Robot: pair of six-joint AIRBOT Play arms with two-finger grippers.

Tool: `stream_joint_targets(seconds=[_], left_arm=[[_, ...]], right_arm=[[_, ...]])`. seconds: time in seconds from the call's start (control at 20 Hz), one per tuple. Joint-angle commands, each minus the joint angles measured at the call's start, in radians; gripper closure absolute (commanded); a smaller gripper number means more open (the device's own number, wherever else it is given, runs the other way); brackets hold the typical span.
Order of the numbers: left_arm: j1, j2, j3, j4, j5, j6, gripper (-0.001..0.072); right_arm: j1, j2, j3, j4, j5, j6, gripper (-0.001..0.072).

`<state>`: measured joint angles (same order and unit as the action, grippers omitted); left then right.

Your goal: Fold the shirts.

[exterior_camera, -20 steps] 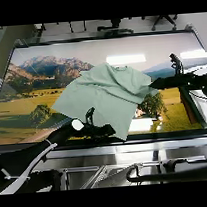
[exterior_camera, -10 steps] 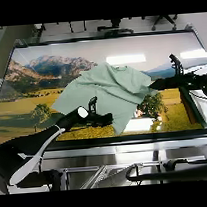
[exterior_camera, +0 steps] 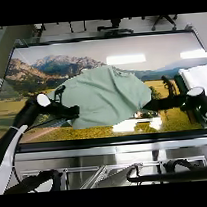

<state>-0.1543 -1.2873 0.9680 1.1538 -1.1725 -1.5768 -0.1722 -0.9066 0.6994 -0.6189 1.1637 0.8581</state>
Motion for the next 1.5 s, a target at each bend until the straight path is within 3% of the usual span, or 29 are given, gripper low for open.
stream_joint_targets(seconds=[0.0, 0.05, 0.1, 0.4, 0.5, 0.8, 1.15, 1.2, 1.25, 1.3, 1.35, 1.4, 1.45], left_arm=[[0.180, 0.039, 0.001, 0.085, -0.122, 0.032, 0.0695], [0.224, 0.038, 0.001, 0.085, -0.122, 0.032, 0.0695], [0.266, 0.038, 0.002, 0.085, -0.119, 0.039, 0.0695], [0.461, 0.037, 0.002, 0.083, -0.101, 0.124, 0.0694], [0.484, 0.037, 0.002, 0.082, -0.084, 0.150, 0.0694], [0.481, 0.020, 0.017, 0.084, -0.062, 0.175, 0.0694], [0.481, -0.053, 0.040, 0.082, -0.101, 0.197, 0.0694], [0.481, -0.052, 0.040, 0.082, -0.093, 0.208, 0.0694], [0.481, -0.048, 0.040, 0.083, -0.081, 0.208, 0.0694], [0.481, -0.044, 0.041, 0.082, -0.072, 0.208, 0.0694], [0.481, -0.042, 0.042, 0.082, -0.069, 0.208, 0.0694], [0.481, -0.038, 0.042, 0.081, -0.069, 0.208, 0.0694], [0.481, -0.031, 0.042, 0.077, -0.069, 0.209, 0.0694]], right_arm=[[0.101, 0.120, -0.215, 0.012, -0.091, 0.033, 0.0527], [0.105, 0.128, -0.213, 0.013, -0.072, 0.043, 0.0367], [0.090, 0.141, -0.199, 0.009, -0.052, 0.063, 0.0321], [-0.214, 0.164, -0.039, -0.029, -0.034, 0.075, 0.0311], [-0.253, 0.100, -0.019, -0.028, -0.042, 0.069, 0.0200], [-0.105, -0.134, -0.005, 0.060, -0.117, -0.025, 0.0211], [0.086, -0.356, 0.174, 0.056, -0.187, -0.024, 0.0214], [0.097, -0.368, 0.193, 0.055, -0.187, -0.024, 0.0241], [0.105, -0.372, 0.210, 0.055, -0.187, -0.024, 0.0357], [0.107, -0.372, 0.224, 0.055, -0.187, -0.024, 0.0394], [0.106, -0.372, 0.238, 0.056, -0.177, -0.024, 0.0489], [0.105, -0.371, 0.253, 0.058, -0.146, -0.023, 0.0686], [0.105, -0.362, 0.271, 0.062, -0.104, -0.021, 0.0690]])
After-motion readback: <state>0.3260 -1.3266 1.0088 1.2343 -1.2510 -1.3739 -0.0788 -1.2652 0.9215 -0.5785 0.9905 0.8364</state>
